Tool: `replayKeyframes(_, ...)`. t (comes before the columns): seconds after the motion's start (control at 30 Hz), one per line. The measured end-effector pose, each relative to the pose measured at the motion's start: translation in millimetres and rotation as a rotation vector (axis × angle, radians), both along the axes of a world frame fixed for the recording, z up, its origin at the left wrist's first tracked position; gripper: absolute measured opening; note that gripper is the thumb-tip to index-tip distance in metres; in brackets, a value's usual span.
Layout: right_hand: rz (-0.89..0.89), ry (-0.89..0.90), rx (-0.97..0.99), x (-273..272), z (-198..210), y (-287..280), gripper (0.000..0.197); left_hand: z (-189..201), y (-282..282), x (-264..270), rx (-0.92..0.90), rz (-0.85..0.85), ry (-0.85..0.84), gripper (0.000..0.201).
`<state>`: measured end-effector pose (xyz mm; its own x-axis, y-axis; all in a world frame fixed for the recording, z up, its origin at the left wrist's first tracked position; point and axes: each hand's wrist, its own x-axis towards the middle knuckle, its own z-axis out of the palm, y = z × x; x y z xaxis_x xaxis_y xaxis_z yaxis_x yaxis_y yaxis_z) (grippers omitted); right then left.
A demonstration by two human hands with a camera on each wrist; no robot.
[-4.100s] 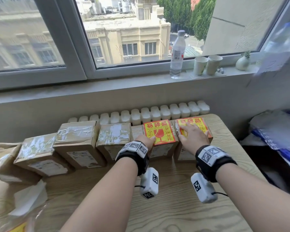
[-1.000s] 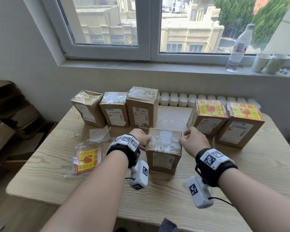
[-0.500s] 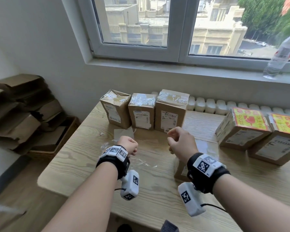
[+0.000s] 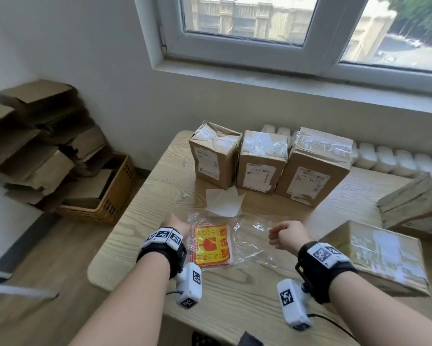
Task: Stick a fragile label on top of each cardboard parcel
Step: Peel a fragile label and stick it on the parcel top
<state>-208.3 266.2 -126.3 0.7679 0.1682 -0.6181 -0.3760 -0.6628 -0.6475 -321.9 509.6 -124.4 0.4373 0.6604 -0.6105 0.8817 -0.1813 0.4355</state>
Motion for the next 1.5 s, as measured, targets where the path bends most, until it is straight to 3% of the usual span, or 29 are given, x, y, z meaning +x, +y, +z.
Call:
replayKeyframes(0.07, -0.059, 0.155, 0.082, -5, -8, 5, 0.035, -11, -1, -2, -0.059, -0.015, 0.049, 0.047)
replayKeyframes(0.17, -0.053, 0.329, 0.171, -17, -12, 15, 0.02, -32, -5, 3, -0.114, -0.011, 0.075, 0.062)
replayKeyframes(0.27, -0.046, 0.38, 0.163, -25, -23, 22, 0.007, -38, -9, 6, -0.176, -0.015, 0.034, 0.049)
replayKeyframes(0.37, 0.083, 0.319, 0.094, -29, -44, 20, 0.047, -43, -12, 8, -0.25, -0.069, 0.03, 0.037)
replayKeyframes(0.4, 0.099, 0.316, 0.084, -30, -49, 20, 0.047, -44, -14, 8, -0.259, -0.11, 0.037, 0.037)
replayKeyframes(0.5, 0.081, 0.325, 0.038, -36, -52, 26, 0.015, -45, -18, 8, -0.289, -0.139, 0.014, 0.024)
replayKeyframes(0.7, -0.058, 0.377, 0.109, -39, -41, 30, 0.024, -39, -15, 11, -0.521, -0.07, -0.021, 0.002)
replayKeyframes(0.8, -0.041, 0.241, 0.083, -38, -37, 26, 0.02, -32, -17, 12, -0.572, -0.046, -0.078, 0.008)
replayKeyframes(0.9, 0.001, 0.265, 0.085, -36, -34, 23, 0.057, -27, -22, 13, -0.626, -0.052, -0.097, 0.01)
replayKeyframes(1.0, 0.017, 0.3, 0.101, -34, -36, 22, 0.058, -25, -23, 12, -0.659, -0.043, -0.129, 0.015)
replayKeyframes(1.07, 0.026, 0.331, 0.117, -29, -46, 20, 0.077, -24, -24, 13, -0.679, -0.018, -0.146, 0.013)
replayKeyframes(1.13, -0.014, 0.339, 0.142, -26, -58, 15, 0.063, -20, -26, 13, -0.709, 0.006, -0.165, 0.006)
replayKeyframes(1.23, -0.127, 0.354, 0.161, -31, -47, 16, 0.041, -21, -27, 14, -0.729, 0.035, -0.185, 0.021)
replayKeyframes(1.33, -0.1, 0.293, 0.142, -30, -52, 16, 0.005, -25, -25, 14, -0.71, 0.03, -0.177, 0.015)
replayKeyframes(1.5, -0.119, 0.278, 0.16, -29, -49, 16, 0.019, -34, -23, 16, -0.614, 0.025, -0.149, 0.009)
